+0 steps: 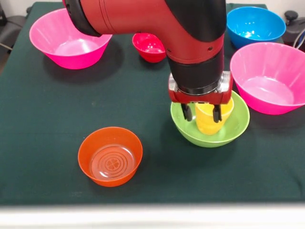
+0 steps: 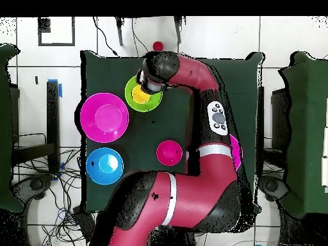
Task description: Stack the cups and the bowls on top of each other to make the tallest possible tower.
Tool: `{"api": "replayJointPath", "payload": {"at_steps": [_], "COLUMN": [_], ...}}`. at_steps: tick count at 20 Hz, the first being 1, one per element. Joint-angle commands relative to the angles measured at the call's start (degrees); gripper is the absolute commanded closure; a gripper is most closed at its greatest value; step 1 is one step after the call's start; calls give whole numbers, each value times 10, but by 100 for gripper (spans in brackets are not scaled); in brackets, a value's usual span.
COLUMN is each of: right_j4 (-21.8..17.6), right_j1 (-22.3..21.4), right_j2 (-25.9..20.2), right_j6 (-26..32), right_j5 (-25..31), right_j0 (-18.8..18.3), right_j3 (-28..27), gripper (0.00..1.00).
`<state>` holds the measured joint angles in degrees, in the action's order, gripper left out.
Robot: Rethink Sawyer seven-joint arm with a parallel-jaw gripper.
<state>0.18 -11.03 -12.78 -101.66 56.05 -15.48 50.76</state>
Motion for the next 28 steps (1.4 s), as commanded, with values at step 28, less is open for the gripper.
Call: {"api": "replayJointPath", "payload": {"at_steps": [28], "right_j4": [-115], "right_j1": [44], "right_j2": [-36], "right_j6": [145], "right_j5": [75], "right_j0": [9], "right_j3": [-105], "gripper": [0]}}
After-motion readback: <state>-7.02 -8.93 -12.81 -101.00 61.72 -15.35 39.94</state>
